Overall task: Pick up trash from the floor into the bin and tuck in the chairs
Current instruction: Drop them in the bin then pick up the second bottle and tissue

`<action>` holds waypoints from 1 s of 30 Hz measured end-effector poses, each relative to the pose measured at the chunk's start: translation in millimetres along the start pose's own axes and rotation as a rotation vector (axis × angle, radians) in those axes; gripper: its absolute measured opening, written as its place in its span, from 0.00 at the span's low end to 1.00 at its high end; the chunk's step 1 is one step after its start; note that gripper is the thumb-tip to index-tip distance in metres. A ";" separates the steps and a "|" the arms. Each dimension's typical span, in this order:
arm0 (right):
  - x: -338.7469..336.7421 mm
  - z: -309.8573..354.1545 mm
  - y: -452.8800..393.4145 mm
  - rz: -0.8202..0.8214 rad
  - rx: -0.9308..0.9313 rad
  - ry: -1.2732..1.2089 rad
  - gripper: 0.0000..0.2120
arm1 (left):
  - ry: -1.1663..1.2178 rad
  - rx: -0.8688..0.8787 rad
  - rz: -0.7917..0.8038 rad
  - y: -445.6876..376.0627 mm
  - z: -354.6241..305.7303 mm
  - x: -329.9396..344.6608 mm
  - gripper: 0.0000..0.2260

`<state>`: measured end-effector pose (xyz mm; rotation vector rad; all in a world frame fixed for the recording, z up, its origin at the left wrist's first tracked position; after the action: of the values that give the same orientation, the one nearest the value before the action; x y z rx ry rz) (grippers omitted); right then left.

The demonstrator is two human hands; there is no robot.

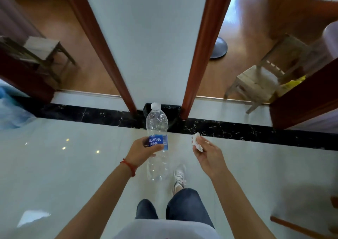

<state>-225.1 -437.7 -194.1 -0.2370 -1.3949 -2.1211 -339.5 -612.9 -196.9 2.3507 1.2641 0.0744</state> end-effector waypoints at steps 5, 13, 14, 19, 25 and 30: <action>18.5 52.5 -45.4 -0.006 0.001 0.003 0.04 | 0.025 -0.059 -0.036 -48.1 -7.4 8.2 0.16; 35.0 68.6 -117.4 -0.031 0.031 -0.005 0.05 | 0.074 -0.136 -0.104 -110.9 9.3 0.2 0.15; 35.6 65.9 -126.3 -0.030 0.030 -0.013 0.05 | 0.076 -0.149 -0.104 -119.7 14.1 -1.1 0.14; 26.2 42.1 -172.7 -0.073 0.065 -0.055 0.04 | 0.094 -0.199 -0.124 -165.1 46.7 -5.4 0.10; 11.7 8.8 -238.0 -0.133 0.120 -0.073 0.09 | 0.154 -0.289 -0.115 -216.7 100.4 1.8 0.08; 0.1 -4.7 -287.4 -0.139 0.131 -0.072 0.13 | 0.150 -0.342 -0.102 -263.2 142.2 12.2 0.05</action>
<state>-384.6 -360.7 -420.5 -0.1709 -1.6282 -2.1402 -499.3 -533.6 -437.2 2.0156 1.3213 0.4072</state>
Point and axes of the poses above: each hand's wrist, its own y-axis away from the middle knuckle, its own x-axis out of the palm, z = x × y, the point moved 8 cm from there along -y, towards the middle knuckle, and after that the axes turned 8 degrees about x, right-handed, at the moved point
